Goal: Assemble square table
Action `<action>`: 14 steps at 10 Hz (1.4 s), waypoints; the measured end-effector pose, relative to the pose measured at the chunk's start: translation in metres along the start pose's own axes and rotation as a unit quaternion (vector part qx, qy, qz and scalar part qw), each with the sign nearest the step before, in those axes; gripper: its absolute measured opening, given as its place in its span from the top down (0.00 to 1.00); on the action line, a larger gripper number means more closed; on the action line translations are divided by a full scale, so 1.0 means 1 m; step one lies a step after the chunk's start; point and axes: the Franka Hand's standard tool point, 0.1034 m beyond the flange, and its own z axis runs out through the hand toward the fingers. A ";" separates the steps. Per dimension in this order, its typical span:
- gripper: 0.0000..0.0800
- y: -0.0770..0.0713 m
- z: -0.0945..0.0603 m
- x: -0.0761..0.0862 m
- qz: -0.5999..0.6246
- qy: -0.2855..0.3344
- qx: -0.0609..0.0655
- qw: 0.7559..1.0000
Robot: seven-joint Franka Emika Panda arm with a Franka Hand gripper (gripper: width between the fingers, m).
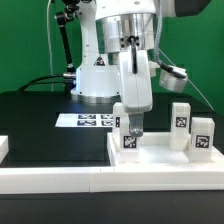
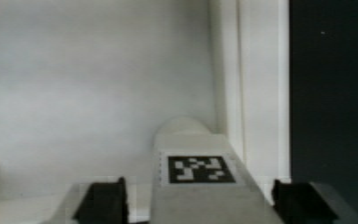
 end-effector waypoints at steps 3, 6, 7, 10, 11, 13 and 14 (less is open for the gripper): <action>0.21 -0.002 -0.002 0.006 -0.120 0.000 -0.001 0.993; 0.19 -0.002 -0.001 0.005 -0.220 0.000 -0.001 0.975; 0.19 -0.002 -0.001 0.006 -0.243 0.000 -0.001 0.970; 0.19 0.000 -0.001 0.005 -0.388 0.008 -0.023 0.921; 0.19 0.000 -0.001 0.005 -0.432 0.010 -0.025 0.901; 0.19 -0.001 -0.001 0.006 -0.501 0.009 -0.025 0.865; 0.19 0.000 -0.001 0.008 -0.530 0.008 -0.026 0.848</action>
Offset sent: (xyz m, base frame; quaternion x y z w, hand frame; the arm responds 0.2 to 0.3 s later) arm -0.0013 0.0047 0.0044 0.0052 -0.0016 -0.2006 0.9797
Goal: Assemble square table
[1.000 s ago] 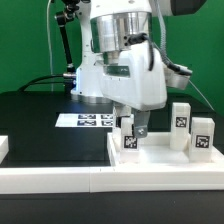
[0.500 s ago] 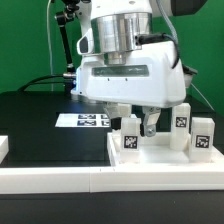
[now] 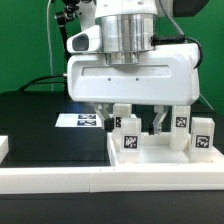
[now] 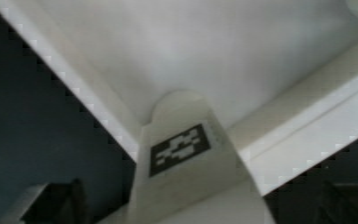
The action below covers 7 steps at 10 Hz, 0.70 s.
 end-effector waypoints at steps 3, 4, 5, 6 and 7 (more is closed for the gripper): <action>0.19 0.001 0.000 0.001 -0.090 0.001 -0.006 0.996; 0.19 0.000 0.000 0.000 -0.113 0.002 -0.010 0.994; 0.19 0.000 0.000 0.000 -0.163 0.002 -0.016 0.986; 0.19 0.001 0.000 0.000 -0.195 0.002 -0.019 0.981; 0.19 0.002 0.000 0.001 -0.216 0.001 -0.019 0.976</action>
Offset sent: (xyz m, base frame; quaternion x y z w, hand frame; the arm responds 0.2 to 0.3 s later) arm 0.0032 0.0018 0.0034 -0.0349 0.0074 -0.1445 0.9889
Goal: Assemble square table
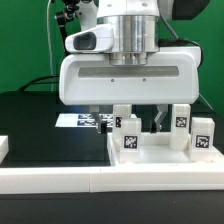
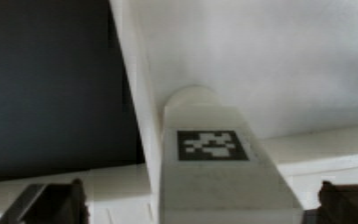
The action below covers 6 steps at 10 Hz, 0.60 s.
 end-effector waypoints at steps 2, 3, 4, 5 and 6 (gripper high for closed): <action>0.34 0.003 0.000 0.000 -0.021 0.000 0.000 1.000; 0.34 0.003 0.000 0.000 -0.019 0.000 0.000 1.000; 0.52 0.003 0.000 0.000 -0.012 0.000 0.000 1.000; 0.64 0.003 0.000 0.000 -0.004 0.000 0.000 1.000; 0.64 0.003 0.000 0.000 -0.005 0.000 0.000 1.000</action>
Offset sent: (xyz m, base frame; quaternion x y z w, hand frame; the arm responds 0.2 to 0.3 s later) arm 0.0000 0.0000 0.0000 0.0000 0.0000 0.0000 1.0000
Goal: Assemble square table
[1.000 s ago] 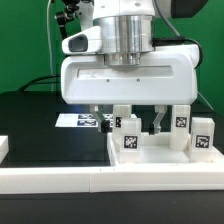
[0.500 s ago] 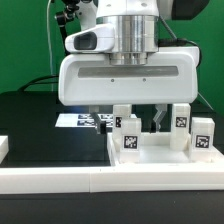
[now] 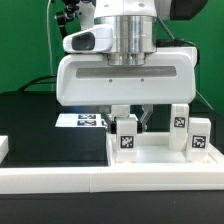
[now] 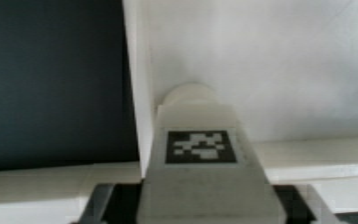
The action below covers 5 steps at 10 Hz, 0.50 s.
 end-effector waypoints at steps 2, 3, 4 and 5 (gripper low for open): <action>0.64 0.000 0.000 0.000 0.055 0.000 0.000 0.998; 0.64 0.000 0.000 0.000 0.089 0.000 0.000 0.996; 0.64 -0.001 0.000 0.000 0.126 0.000 0.001 0.992; 0.64 -0.001 0.000 0.000 0.167 0.001 0.002 0.986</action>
Offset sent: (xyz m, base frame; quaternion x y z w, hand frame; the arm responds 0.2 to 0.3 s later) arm 0.0000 0.0000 0.0000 0.0000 0.0000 0.1296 0.9916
